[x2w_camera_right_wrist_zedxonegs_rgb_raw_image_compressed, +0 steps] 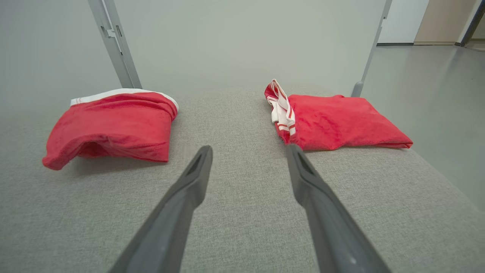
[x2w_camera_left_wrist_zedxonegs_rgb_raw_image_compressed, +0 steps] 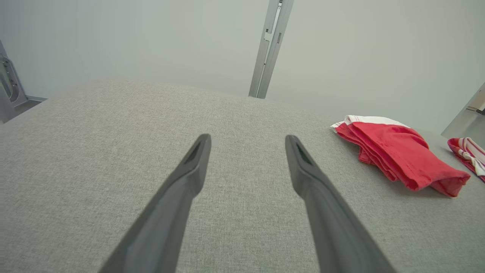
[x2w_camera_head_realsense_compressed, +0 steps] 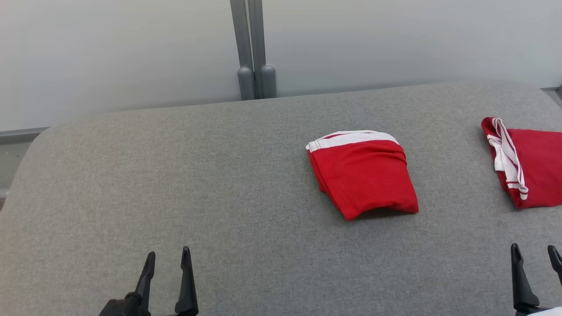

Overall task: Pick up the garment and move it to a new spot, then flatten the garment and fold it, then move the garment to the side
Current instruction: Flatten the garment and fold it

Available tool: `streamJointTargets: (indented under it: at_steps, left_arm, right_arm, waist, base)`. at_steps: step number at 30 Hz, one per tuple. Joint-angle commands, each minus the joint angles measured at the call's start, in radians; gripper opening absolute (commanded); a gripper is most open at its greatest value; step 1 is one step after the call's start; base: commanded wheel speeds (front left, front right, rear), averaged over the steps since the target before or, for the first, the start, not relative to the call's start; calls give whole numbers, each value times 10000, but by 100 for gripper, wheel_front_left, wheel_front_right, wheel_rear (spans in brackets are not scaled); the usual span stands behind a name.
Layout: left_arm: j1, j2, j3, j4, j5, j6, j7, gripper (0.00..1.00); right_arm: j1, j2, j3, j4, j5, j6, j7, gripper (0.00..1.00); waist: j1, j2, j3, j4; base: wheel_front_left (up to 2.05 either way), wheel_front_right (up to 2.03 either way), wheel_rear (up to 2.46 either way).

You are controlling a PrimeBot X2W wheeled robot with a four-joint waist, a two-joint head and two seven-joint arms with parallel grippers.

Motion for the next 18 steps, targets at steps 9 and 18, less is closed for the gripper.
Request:
streamJointTargets:
  at_steps: [9, 18]
  left_arm:
    - [244, 25, 155, -125, 252, -128, -25, 100]
    - [379, 25, 266, 128, 288, -235, -25, 100]
  right_arm:
    - [103, 309, -117, -467, -294, -1, -42, 100]
    - [170, 245, 51, -718, -428, -1, -43, 100]
  waist:
    - [0, 0, -4, 88]
    - [0, 0, -126, 299]
  base:
    - [0, 0, 0]
    - [0, 0, 0]
